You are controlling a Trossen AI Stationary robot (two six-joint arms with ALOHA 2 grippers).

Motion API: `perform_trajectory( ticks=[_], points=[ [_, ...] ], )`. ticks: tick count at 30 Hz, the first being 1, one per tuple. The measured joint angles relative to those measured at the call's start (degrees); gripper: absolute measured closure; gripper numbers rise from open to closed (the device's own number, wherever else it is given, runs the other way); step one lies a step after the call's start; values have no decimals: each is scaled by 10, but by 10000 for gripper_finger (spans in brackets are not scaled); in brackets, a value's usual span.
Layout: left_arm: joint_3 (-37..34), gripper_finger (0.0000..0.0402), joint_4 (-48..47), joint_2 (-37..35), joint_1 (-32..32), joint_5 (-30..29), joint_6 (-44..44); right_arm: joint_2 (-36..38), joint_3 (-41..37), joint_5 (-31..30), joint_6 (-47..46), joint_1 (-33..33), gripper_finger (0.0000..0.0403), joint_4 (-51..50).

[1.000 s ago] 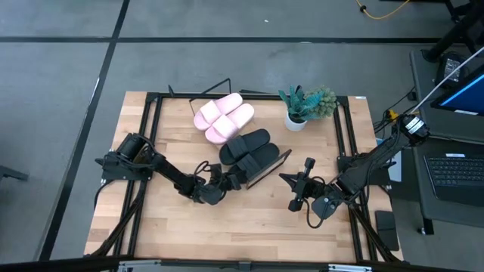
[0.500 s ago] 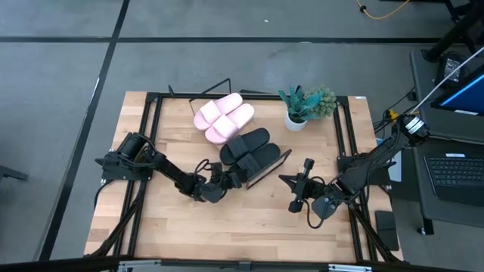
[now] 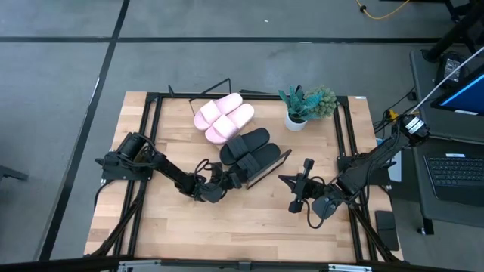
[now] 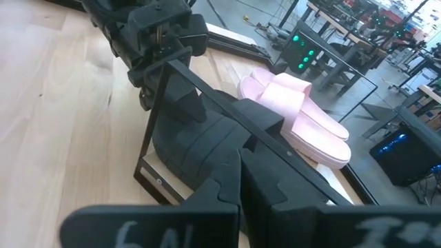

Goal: Pick and place slides into the shelf
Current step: Put the black slides on the shelf

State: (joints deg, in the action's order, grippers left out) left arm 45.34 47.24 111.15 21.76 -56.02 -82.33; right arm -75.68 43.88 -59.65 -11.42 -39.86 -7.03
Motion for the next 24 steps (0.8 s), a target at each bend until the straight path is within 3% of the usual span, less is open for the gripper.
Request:
perform_trajectory(
  ticks=[13,19,24],
  points=[
    [0,290,0,-1,0,15,4,0,0,10,1,0,400,0],
    [-7,290,-6,-44,-7,17,62,0,0,10,4,0,400,6],
    [-6,290,-55,-64,-15,55,46,0,0,17,16,0,400,22]
  ],
)
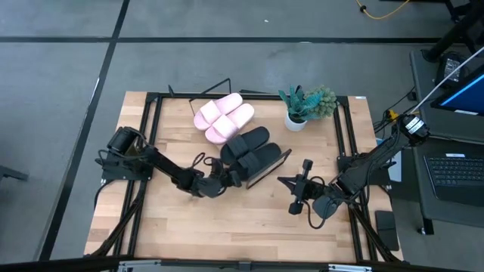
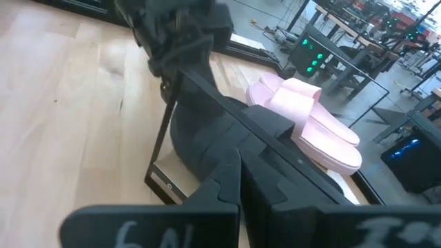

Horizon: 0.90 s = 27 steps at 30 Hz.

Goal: Pick and place slides into the shelf
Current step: Put the black slides on the shelf, then return to Home Position

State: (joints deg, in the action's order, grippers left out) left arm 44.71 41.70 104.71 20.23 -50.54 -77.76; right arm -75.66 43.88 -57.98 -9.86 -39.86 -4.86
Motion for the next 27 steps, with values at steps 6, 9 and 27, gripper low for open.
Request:
perform_trajectory(
  ticks=[6,9,27],
  points=[
    [0,290,-85,1,-1,6,-94,0,0,12,11,0,400,10],
    [0,290,-72,1,-1,6,-97,0,0,13,12,0,400,11],
    [0,290,-72,1,2,48,-72,0,0,13,13,0,400,10]
  ],
)
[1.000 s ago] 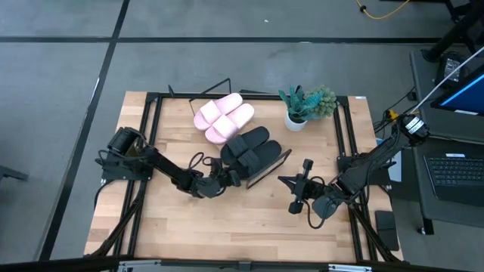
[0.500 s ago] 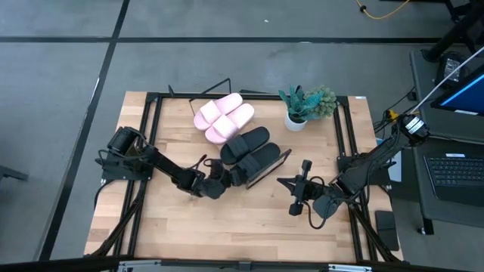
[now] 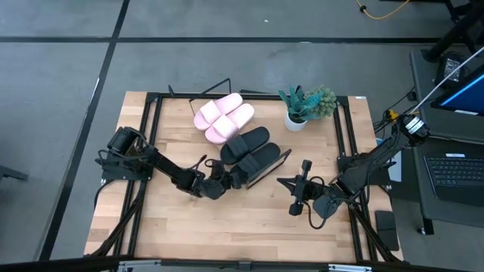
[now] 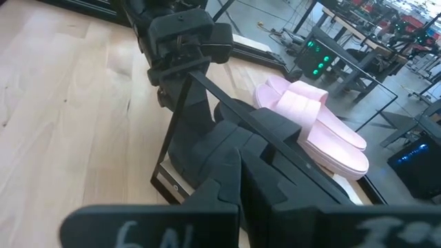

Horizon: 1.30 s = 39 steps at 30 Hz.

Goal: Pick and place slides into the shelf
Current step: Return to Home Position

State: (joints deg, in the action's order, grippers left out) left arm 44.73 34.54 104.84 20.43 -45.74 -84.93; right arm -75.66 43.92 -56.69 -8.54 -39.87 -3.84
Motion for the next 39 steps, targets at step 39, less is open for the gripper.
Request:
perform_trajectory(
  ticks=[39],
  points=[
    [0,290,-200,-260,118,-40,510,0,0,0,13,-9,400,33]
  ],
)
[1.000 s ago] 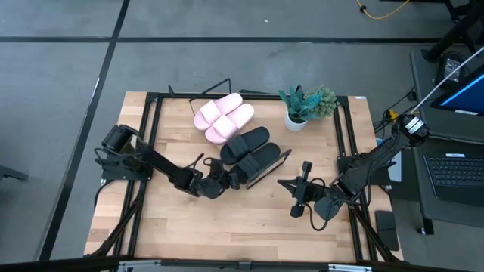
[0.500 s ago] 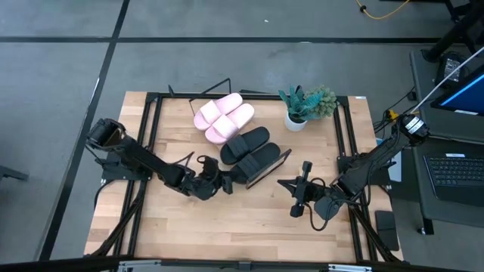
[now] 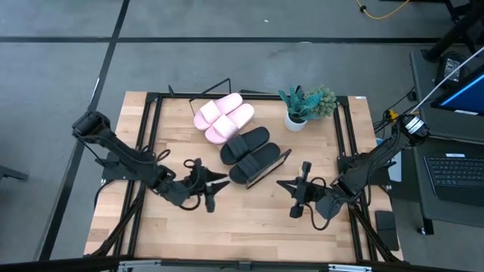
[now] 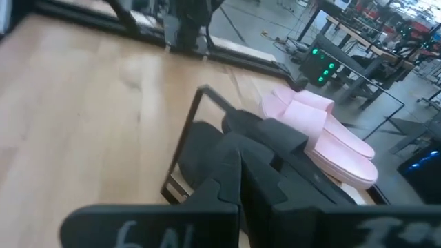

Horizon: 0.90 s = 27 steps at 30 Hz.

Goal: Pick and place slides into the shelf
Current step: Return to Home Position

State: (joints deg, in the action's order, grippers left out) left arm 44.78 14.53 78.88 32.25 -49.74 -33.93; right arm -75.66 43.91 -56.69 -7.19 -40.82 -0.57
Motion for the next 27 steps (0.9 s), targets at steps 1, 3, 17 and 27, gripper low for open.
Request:
perform_trajectory(
  ticks=[1,3,17,27],
  points=[
    [0,290,-8,-7,6,-12,21,0,0,1,0,0,400,10],
    [0,290,-35,-23,13,-15,58,1,0,23,1,0,400,25],
    [-24,290,-134,-186,-39,215,273,120,0,278,51,72,400,33],
    [-128,290,-105,-345,-74,299,361,265,0,313,105,108,400,-85]
  ],
)
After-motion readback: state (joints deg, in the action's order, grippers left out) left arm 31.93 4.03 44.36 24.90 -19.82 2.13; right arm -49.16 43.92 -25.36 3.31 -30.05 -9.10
